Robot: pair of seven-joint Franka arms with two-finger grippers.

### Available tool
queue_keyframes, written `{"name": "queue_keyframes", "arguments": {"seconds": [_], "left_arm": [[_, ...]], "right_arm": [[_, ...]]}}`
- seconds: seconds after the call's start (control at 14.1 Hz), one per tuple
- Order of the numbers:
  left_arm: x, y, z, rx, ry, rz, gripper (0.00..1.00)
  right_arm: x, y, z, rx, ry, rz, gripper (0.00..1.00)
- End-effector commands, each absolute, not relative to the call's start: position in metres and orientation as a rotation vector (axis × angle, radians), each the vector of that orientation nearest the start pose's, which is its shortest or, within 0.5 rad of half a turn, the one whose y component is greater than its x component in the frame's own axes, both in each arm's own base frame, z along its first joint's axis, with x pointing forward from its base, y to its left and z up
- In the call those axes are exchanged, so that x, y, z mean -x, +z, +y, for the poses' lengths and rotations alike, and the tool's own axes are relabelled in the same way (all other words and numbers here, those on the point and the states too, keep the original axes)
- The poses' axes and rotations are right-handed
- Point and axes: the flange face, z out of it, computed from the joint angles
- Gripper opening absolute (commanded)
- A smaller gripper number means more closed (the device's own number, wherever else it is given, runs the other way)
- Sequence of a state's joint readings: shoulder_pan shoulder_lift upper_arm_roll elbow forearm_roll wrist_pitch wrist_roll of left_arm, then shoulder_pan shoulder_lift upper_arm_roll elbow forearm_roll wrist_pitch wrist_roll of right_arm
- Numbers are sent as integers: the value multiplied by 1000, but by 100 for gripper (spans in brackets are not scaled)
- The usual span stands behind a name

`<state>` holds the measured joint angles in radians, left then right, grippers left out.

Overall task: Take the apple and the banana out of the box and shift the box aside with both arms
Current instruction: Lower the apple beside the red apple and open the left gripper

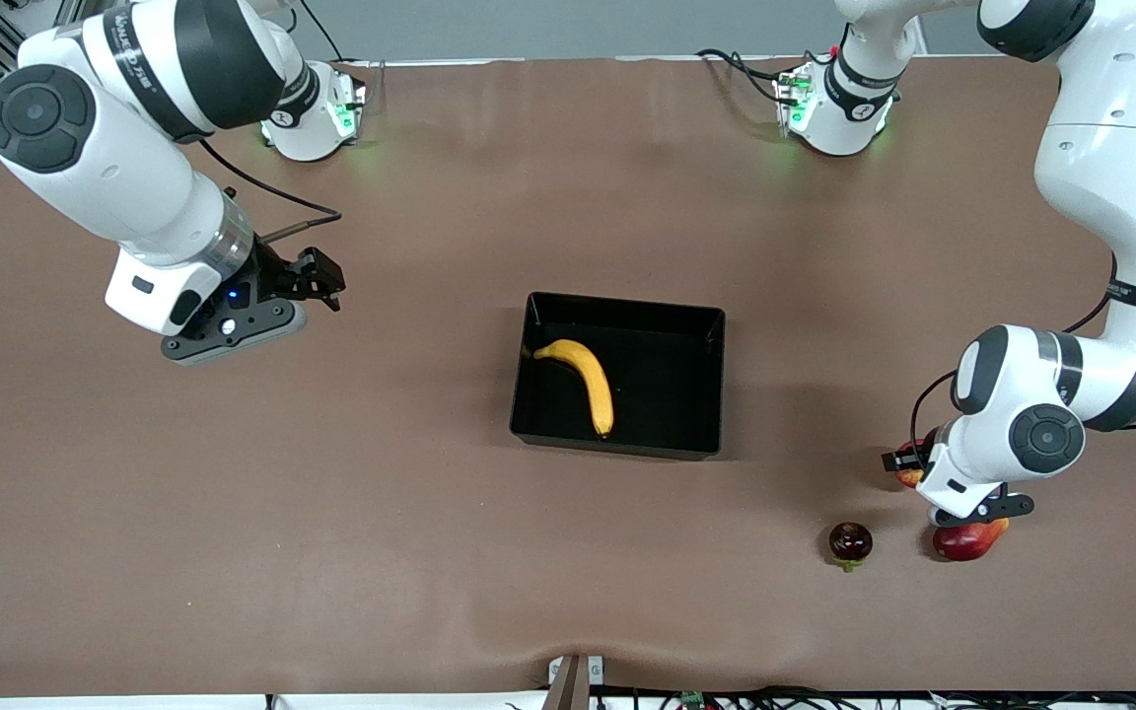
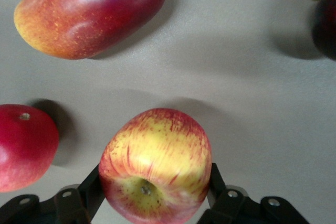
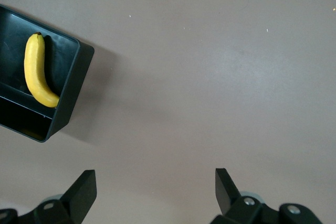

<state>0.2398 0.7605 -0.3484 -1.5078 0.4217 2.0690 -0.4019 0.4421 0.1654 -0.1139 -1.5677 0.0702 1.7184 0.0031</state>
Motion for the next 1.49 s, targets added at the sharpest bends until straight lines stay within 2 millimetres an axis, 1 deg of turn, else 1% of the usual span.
{"name": "queue_keyframes", "arguments": {"seconds": [0.0, 0.07, 0.14, 0.35, 0.43, 0.5, 0.64, 0.71, 0.85, 0.99, 1.14, 1.21, 1.35, 1.42], "left_arm": [[-700, 218, -9, 2986, 149, -146, 0], [-700, 217, -9, 2986, 142, -130, 0], [-701, 214, -9, 2980, 128, -110, 0], [-701, 195, -10, 2958, 119, -50, 0], [-701, 191, -10, 2961, 114, -47, 4], [-700, 185, -12, 2964, 125, -43, 33], [-700, 185, -12, 2966, 124, -47, 100], [-700, 190, -15, 2964, 116, -46, 100], [-702, 209, -23, 2966, 87, -44, 100], [-701, 237, -36, 2963, 94, -36, 100], [-695, 276, -66, 2963, 110, -2, 100], [-691, 295, -82, 2963, 111, 4, 100], [-677, 328, -127, 2973, 126, -19, 100], [-669, 340, -151, 2982, 128, -34, 100]], "right_arm": [[-580, 534, 217, 3036, 27, -458, 100], [-580, 531, 220, 3021, 28, -453, 100], [-583, 524, 221, 3017, 41, -449, 100], [-585, 518, 224, 3019, 41, -450, 100], [-587, 517, 224, 3017, 32, -448, 100], [-587, 514, 228, 3017, 34, -454, 100], [-587, 511, 232, 3001, 41, -450, 100], [-587, 507, 235, 2997, 52, -449, 100], [-586, 505, 242, 2994, 54, -454, 100], [-589, 501, 244, 2997, 40, -425, 100], [-588, 496, 251, 2999, 49, -437, 100], [-589, 495, 252, 2999, 44, -437, 100], [-591, 491, 255, 2997, 31, -438, 100], [-593, 486, 256, 3000, 37, -437, 100]]}}
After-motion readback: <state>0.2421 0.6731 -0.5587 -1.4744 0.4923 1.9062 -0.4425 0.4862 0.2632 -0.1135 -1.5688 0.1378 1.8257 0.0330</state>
